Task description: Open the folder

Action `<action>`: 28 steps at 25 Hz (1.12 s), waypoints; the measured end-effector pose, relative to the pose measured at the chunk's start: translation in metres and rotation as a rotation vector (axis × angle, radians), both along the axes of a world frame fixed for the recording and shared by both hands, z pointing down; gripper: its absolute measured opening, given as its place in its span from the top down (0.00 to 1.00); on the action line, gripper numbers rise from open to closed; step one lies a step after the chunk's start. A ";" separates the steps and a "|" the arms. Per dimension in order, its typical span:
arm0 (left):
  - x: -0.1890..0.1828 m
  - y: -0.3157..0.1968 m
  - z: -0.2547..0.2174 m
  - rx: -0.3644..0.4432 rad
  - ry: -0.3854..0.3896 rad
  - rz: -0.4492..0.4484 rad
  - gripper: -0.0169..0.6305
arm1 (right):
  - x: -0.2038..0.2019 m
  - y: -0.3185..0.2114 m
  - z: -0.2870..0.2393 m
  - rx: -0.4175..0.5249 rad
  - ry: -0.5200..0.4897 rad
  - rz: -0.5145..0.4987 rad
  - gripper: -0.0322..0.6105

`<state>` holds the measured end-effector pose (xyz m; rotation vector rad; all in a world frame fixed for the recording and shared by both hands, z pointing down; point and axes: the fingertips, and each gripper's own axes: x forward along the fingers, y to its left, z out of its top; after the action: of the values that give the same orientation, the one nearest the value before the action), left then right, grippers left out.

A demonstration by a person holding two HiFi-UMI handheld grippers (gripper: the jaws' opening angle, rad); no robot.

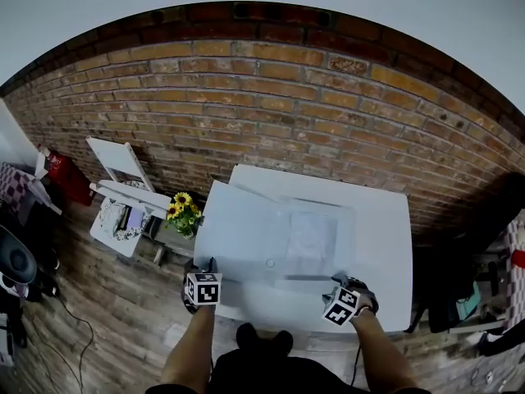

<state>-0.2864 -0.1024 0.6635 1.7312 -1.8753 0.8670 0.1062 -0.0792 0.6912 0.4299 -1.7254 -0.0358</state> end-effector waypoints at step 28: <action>0.000 -0.035 0.017 -0.079 0.043 0.340 0.83 | -0.033 -0.008 -0.022 -0.070 -0.154 0.139 0.48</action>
<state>-0.2861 -0.1374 0.6808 2.0351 -1.5205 1.0029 0.0728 -0.0873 0.6697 0.5103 -1.8380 0.1609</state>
